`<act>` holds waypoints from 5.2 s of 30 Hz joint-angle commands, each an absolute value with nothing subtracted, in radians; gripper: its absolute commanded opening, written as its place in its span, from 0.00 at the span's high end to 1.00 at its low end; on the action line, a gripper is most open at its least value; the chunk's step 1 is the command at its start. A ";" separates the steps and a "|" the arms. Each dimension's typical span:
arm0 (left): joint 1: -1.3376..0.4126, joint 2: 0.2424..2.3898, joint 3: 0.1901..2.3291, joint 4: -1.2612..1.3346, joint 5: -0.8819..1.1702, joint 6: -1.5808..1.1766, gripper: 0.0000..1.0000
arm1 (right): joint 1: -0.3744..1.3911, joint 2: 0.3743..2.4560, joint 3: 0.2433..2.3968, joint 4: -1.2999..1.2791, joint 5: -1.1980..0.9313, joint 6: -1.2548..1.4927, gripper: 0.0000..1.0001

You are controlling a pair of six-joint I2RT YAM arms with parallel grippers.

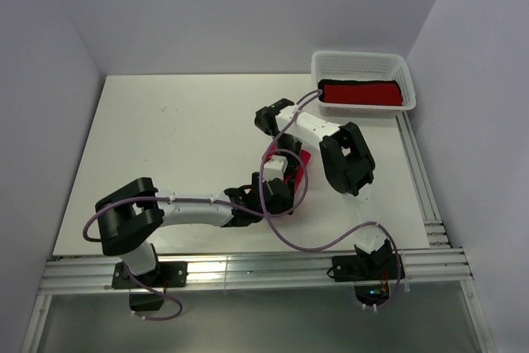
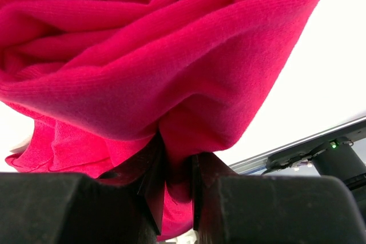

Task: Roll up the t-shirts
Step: Roll the tshirt

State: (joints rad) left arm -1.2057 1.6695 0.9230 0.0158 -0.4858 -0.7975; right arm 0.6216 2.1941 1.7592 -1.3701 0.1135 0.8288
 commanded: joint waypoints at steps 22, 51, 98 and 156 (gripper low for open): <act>-1.137 1.618 0.660 0.242 -0.219 -1.078 1.00 | 0.584 2.109 1.772 -1.336 0.006 0.798 0.67; -0.960 1.579 0.534 0.436 0.077 -1.123 1.00 | 0.506 2.071 1.663 -1.091 0.094 0.604 0.18; -0.884 1.807 0.601 0.347 0.298 -1.097 1.00 | 0.350 2.269 1.688 -1.445 0.178 0.834 1.00; -0.877 1.934 0.988 -0.236 0.334 -0.894 1.00 | 0.043 1.105 0.616 -0.421 -0.716 0.670 1.00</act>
